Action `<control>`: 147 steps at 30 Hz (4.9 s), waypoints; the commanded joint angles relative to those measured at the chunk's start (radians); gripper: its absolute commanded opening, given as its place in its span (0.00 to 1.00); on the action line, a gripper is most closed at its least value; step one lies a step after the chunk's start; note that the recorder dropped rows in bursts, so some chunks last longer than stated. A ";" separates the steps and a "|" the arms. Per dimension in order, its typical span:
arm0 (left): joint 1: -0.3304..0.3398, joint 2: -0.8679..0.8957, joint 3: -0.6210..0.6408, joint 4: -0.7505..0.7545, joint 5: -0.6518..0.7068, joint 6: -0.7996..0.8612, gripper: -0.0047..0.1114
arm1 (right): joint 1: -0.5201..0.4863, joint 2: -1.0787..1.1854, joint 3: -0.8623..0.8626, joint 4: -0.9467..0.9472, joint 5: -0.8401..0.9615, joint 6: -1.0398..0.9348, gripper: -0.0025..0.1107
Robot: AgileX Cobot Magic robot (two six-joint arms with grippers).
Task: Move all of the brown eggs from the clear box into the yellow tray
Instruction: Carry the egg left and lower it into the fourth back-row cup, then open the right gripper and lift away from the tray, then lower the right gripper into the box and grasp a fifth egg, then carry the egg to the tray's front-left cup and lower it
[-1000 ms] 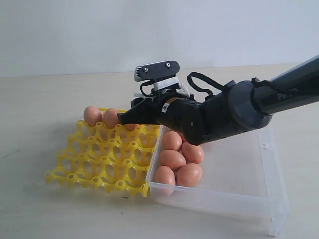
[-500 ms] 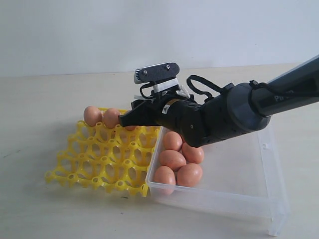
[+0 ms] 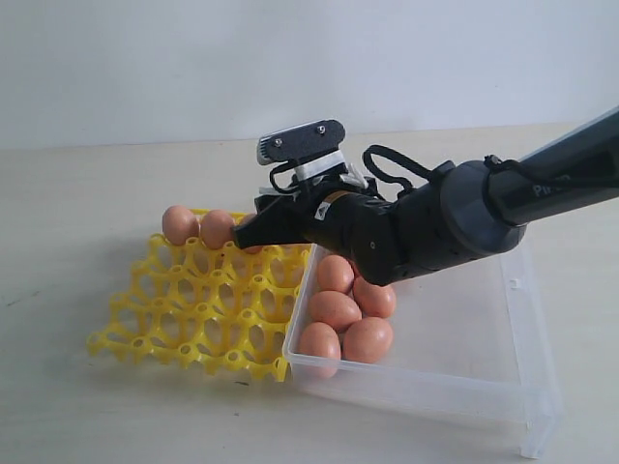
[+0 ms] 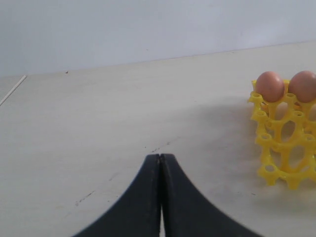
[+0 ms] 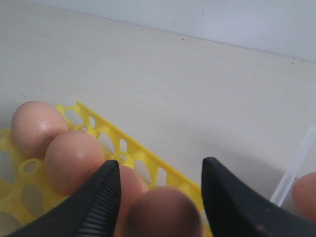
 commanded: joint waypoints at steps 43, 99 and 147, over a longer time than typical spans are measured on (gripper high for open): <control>0.001 -0.006 -0.004 -0.007 -0.014 -0.004 0.04 | -0.419 -0.339 -0.107 -0.380 1.078 -0.091 0.26; 0.001 -0.006 -0.004 -0.007 -0.014 -0.004 0.04 | -0.348 0.101 -0.390 -0.137 1.151 0.096 0.46; 0.001 -0.006 -0.004 -0.007 -0.014 -0.004 0.04 | 0.110 0.072 -0.288 -0.067 0.156 0.155 0.02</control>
